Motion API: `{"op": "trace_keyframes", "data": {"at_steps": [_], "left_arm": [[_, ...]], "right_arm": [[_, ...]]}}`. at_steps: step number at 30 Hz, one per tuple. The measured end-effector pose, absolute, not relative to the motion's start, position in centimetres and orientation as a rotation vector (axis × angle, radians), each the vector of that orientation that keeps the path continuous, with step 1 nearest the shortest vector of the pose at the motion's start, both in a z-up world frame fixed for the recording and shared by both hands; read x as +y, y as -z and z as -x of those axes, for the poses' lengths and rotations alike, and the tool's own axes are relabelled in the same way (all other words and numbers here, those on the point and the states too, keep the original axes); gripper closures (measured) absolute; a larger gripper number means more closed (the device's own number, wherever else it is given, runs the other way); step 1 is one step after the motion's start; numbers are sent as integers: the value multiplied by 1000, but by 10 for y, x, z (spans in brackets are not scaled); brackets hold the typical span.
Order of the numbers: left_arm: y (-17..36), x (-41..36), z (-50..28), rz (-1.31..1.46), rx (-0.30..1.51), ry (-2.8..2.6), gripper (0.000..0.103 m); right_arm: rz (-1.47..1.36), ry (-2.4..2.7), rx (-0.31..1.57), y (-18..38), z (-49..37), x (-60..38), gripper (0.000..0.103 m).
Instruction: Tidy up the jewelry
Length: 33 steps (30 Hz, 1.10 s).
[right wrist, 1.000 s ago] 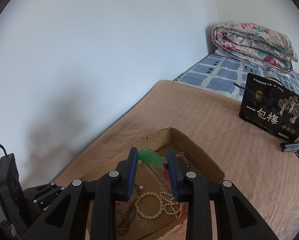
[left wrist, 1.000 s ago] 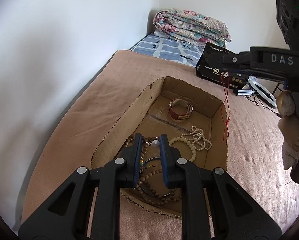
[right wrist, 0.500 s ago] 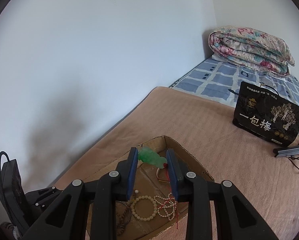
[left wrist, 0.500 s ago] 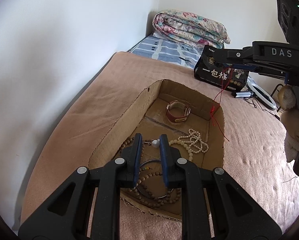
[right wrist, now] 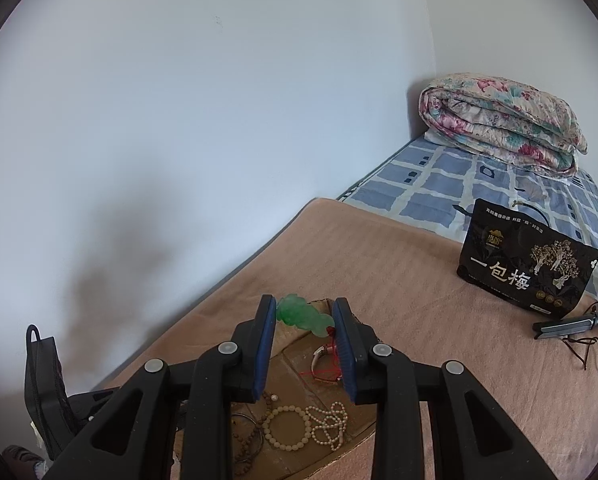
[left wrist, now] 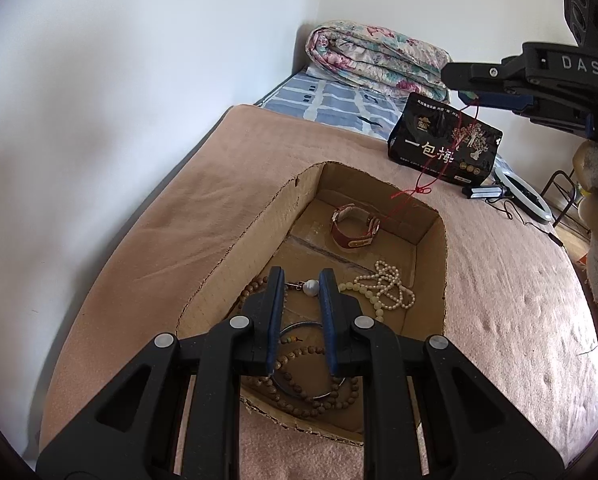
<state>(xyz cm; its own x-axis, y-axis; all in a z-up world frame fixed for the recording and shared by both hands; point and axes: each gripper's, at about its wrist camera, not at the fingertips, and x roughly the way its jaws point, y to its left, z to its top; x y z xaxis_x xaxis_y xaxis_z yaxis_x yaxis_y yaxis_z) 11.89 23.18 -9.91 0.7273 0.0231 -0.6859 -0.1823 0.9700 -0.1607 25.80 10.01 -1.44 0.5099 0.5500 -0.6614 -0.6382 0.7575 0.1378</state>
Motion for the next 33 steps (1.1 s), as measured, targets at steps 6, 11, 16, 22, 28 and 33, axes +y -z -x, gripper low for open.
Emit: {"op": "trace_keyframes", "data": {"at_steps": [6, 11, 16, 22, 28, 33], "left_arm": [[100, 231, -120, 224, 756, -109, 86], [98, 227, -121, 214, 751, -105, 86], [96, 226, -120, 220, 742, -113, 86], [92, 224, -116, 217, 733, -120, 84], [79, 215, -104, 191, 702, -124, 69], [64, 205, -93, 171, 674, -127, 69]], "right_arm": [[153, -688, 794, 39, -260, 96, 74], [172, -683, 836, 57, -260, 92, 73], [185, -672, 846, 63, -255, 90, 61], [190, -650, 834, 62, -249, 85, 39], [185, -643, 825, 54, -238, 76, 36], [184, -632, 795, 38, -221, 64, 32]]}}
